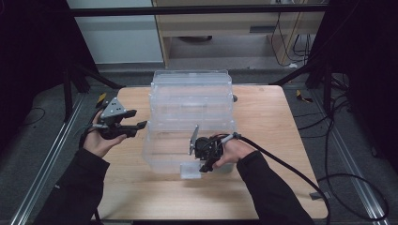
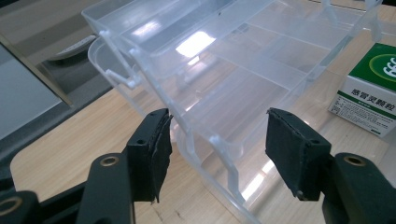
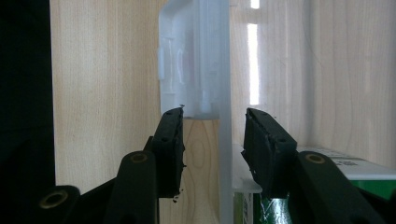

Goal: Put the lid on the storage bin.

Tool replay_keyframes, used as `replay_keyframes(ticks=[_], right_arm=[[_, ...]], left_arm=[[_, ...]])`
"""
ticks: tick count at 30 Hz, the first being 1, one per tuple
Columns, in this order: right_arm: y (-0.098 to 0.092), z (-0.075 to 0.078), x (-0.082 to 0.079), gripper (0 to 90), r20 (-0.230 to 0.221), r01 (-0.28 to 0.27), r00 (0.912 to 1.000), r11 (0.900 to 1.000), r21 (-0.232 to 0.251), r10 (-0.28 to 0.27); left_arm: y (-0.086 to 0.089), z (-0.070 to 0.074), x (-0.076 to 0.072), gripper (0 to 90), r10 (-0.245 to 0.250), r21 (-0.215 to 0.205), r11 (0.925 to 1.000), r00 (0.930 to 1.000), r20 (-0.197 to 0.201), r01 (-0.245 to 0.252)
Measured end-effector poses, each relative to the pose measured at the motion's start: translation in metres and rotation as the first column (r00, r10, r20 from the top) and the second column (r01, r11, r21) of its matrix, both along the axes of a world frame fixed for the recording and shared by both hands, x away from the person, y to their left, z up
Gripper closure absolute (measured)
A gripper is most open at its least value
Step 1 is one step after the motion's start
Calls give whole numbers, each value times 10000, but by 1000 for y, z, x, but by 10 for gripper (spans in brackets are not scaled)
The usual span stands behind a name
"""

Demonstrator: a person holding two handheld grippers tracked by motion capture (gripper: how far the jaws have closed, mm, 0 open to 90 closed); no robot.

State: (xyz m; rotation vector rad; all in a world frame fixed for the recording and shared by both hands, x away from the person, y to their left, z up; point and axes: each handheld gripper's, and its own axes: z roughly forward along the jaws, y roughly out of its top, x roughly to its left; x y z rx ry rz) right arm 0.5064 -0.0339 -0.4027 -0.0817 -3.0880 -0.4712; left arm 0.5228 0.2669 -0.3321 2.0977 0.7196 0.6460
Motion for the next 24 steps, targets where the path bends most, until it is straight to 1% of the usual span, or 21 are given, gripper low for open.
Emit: replay_keyframes(ticks=[1,2,6,11,14,17,19,21,22,23,24], right_arm=[[0,0,0,584,11,-7,10000,10000,-2,7],[0,0,0,583,51,-33,10000,10000,11,33],[0,0,-1,584,72,-33,10000,10000,17,33],[0,0,-1,584,90,-46,9999,10000,18,46],[0,0,-1,584,72,-60,10000,10000,45,60],[0,0,-1,584,67,-88,9999,10000,35,88],[0,0,-1,583,79,-133,9999,9999,41,133],[0,-1,-1,582,86,-161,9998,9999,34,161],[0,-1,-1,582,86,-177,9998,9998,39,177],[0,-1,-1,582,83,-197,9998,9998,44,196],[0,-1,-1,582,73,-194,9998,9998,44,194]], left_arm=[[-1,2,2,397,-113,91,9999,9999,12,113],[-3,4,3,397,-228,43,9997,9997,25,227],[-10,9,7,398,-559,158,9983,9984,55,558],[-17,16,13,409,-934,541,9942,9956,36,931],[-22,20,17,417,-1180,667,9908,9930,27,1175],[-27,24,21,420,-1375,957,9859,9905,-44,1373],[-31,27,24,416,-1646,1112,9800,9863,-108,1647],[-34,31,26,407,-1837,1412,9729,9829,-80,1830],[-36,33,28,408,-1941,1463,9701,9809,-107,1935],[-38,35,29,408,-2048,1465,9681,9788,-51,2033],[-39,36,30,411,-2076,1493,9672,9782,-13,2054]])
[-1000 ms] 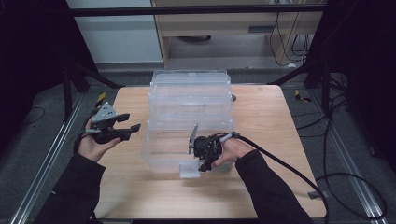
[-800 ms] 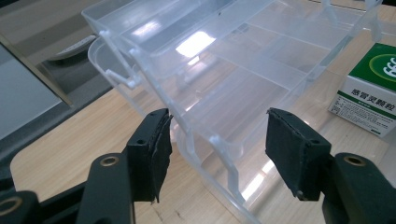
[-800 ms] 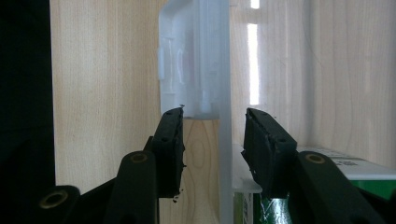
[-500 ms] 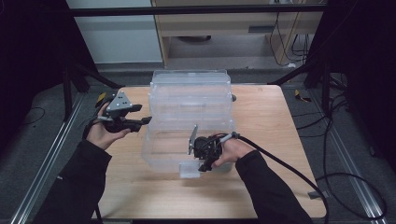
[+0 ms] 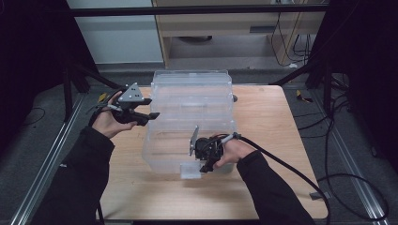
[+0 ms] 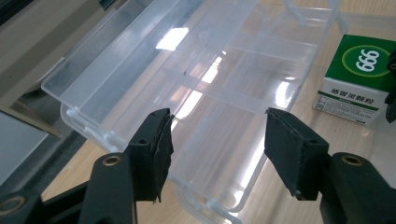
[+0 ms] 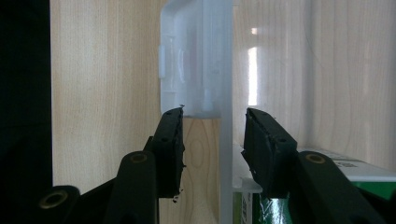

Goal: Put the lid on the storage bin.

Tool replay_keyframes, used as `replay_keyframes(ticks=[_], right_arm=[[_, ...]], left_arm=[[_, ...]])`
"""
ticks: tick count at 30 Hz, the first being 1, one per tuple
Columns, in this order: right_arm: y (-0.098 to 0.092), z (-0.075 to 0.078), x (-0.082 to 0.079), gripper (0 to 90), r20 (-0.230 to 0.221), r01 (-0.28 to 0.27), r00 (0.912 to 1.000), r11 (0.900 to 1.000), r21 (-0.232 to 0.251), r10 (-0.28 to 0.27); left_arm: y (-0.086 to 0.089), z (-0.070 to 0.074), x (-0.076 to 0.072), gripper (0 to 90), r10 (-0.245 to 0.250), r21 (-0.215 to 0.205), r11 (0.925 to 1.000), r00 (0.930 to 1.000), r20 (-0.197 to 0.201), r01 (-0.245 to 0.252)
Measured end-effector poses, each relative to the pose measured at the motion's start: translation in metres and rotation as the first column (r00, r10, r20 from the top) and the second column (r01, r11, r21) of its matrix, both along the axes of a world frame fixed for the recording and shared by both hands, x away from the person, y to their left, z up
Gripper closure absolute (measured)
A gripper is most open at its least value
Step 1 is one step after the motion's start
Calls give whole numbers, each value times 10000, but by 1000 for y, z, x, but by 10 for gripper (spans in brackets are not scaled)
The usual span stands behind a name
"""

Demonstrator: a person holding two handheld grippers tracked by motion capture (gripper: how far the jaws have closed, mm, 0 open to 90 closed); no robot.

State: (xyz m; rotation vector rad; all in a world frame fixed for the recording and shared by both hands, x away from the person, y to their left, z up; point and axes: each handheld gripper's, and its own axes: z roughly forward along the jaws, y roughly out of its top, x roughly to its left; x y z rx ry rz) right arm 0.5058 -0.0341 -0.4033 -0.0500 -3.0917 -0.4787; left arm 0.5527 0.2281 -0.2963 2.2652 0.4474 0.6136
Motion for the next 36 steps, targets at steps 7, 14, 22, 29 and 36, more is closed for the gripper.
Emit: replay_keyframes(ticks=[7,14,22,29,36], right_arm=[[0,0,-1,582,91,29,10000,10000,-27,-29],[0,0,-1,581,95,-2,10000,10000,0,2],[0,0,-2,580,184,-74,9998,10000,0,74],[0,0,-2,578,217,-57,9997,10000,-14,57],[0,0,-2,578,229,-105,9997,9999,5,105]], left_arm=[[-10,8,9,417,-318,751,9967,9994,100,310],[-20,14,15,423,-729,1154,9907,9973,44,719],[-28,18,25,433,-1124,1564,9816,9936,100,1095],[-34,17,32,440,-1437,2014,9694,9896,16,1405],[-41,10,35,443,-1596,2263,9605,9867,-292,1621]])
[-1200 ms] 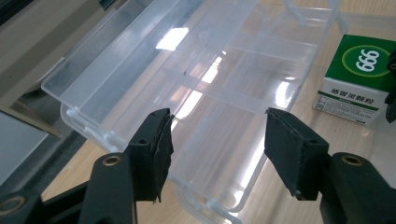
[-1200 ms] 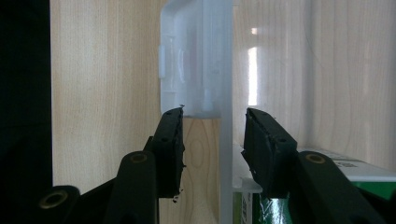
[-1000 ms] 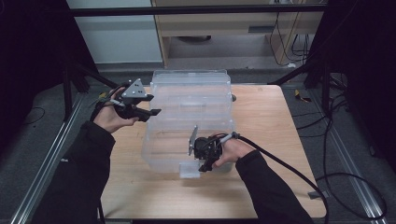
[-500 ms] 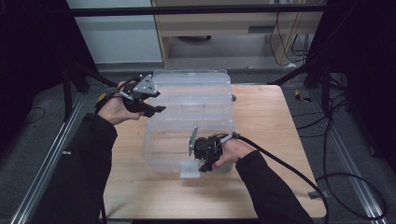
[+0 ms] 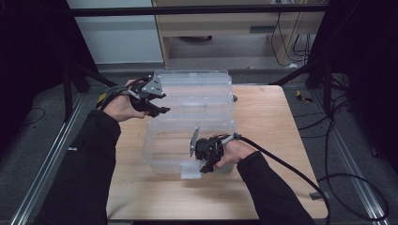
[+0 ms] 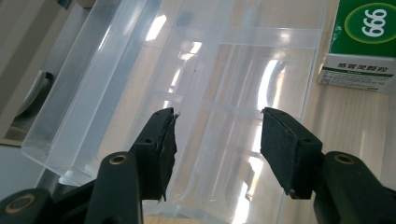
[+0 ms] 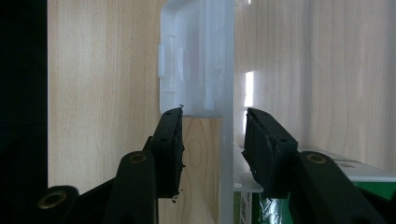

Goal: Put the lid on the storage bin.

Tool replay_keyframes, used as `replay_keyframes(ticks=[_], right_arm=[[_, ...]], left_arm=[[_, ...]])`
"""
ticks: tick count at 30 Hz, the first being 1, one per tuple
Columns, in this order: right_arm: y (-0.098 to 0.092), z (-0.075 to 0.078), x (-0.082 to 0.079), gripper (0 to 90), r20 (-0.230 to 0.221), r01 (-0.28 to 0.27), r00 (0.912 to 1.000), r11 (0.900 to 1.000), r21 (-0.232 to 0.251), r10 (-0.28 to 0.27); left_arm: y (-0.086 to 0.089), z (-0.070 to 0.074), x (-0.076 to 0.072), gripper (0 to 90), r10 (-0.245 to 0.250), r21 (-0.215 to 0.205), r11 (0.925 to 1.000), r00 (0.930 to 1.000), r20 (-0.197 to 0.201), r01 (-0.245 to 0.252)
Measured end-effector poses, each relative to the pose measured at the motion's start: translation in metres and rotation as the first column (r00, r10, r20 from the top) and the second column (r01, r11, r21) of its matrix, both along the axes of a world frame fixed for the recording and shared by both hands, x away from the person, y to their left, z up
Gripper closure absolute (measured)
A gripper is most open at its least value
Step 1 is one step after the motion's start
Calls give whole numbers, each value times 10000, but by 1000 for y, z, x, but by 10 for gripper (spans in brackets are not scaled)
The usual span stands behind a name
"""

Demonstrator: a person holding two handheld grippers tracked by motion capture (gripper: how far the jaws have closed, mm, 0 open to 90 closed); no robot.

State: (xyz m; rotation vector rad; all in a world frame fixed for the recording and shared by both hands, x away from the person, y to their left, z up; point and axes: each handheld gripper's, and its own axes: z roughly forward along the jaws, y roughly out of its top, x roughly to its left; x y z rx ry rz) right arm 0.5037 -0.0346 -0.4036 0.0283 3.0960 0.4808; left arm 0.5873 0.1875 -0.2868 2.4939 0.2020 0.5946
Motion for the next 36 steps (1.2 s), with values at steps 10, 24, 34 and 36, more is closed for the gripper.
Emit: replay_keyframes(ticks=[10,24,34,36], right_arm=[[0,0,0,576,27,-33,10000,10000,-53,33],[0,-1,0,577,-12,-64,10000,10000,26,64],[0,-1,-1,575,57,29,10000,10000,6,-29],[0,-1,-1,574,54,78,10000,10000,-9,-78]], left_arm=[[-9,-1,10,440,-232,430,9988,9995,198,223],[-19,-10,30,490,-425,832,9957,9990,126,413],[-25,-15,31,590,-417,1432,9890,9987,287,371],[-26,-15,30,595,-442,1450,9887,9985,320,391]])
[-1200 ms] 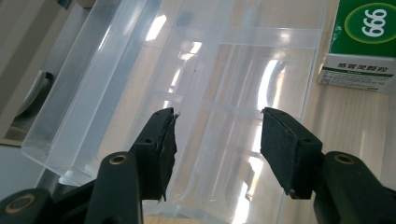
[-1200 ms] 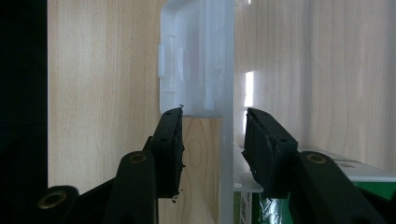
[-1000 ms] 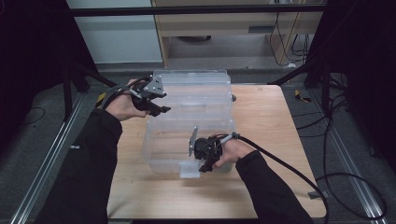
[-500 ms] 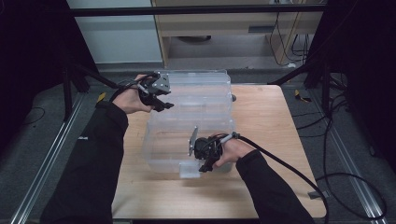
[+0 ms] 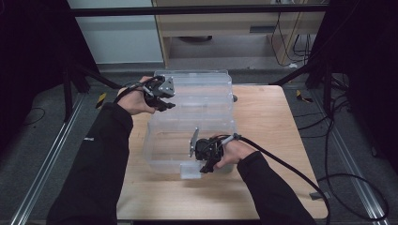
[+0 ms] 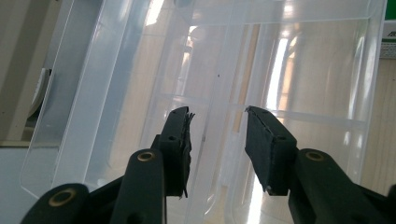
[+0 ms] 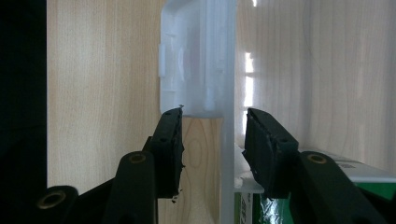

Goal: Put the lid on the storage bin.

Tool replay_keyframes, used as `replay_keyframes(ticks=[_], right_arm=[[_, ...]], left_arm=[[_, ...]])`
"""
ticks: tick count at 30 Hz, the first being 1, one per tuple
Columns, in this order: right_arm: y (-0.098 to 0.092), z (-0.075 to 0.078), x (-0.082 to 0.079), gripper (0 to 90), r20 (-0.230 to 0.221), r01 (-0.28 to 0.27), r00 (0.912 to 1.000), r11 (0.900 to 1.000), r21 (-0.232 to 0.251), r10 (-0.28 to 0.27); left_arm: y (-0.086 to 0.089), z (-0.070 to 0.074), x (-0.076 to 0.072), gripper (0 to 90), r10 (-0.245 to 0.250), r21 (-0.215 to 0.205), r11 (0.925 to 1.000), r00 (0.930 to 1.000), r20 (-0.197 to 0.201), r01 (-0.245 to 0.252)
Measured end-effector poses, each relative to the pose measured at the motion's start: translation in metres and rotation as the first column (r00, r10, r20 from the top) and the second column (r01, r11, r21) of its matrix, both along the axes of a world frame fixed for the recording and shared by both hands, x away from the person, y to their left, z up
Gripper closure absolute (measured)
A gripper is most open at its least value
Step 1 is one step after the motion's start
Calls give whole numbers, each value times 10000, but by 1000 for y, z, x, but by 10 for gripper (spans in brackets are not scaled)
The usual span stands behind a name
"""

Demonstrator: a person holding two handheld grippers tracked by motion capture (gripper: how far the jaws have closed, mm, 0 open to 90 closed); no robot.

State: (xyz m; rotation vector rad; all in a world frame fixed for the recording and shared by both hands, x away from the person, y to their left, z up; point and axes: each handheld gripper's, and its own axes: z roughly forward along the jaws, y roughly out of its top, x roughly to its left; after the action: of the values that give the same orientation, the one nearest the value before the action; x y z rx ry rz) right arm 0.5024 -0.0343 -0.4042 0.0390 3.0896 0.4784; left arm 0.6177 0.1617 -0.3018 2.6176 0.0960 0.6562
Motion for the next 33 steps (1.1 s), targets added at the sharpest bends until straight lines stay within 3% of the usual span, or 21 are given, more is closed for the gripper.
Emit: replay_keyframes(ticks=[12,20,33], right_arm=[[0,0,0,574,40,-71,10000,10000,10,71],[0,0,0,572,42,14,10000,10000,28,-14],[0,0,-1,567,78,194,9998,9998,65,-195]], left_arm=[[-9,-8,1,652,-98,520,9986,9996,250,85],[-10,-8,2,755,20,855,9963,9985,552,-67],[-15,-11,0,778,-95,1249,9922,9970,765,-1]])
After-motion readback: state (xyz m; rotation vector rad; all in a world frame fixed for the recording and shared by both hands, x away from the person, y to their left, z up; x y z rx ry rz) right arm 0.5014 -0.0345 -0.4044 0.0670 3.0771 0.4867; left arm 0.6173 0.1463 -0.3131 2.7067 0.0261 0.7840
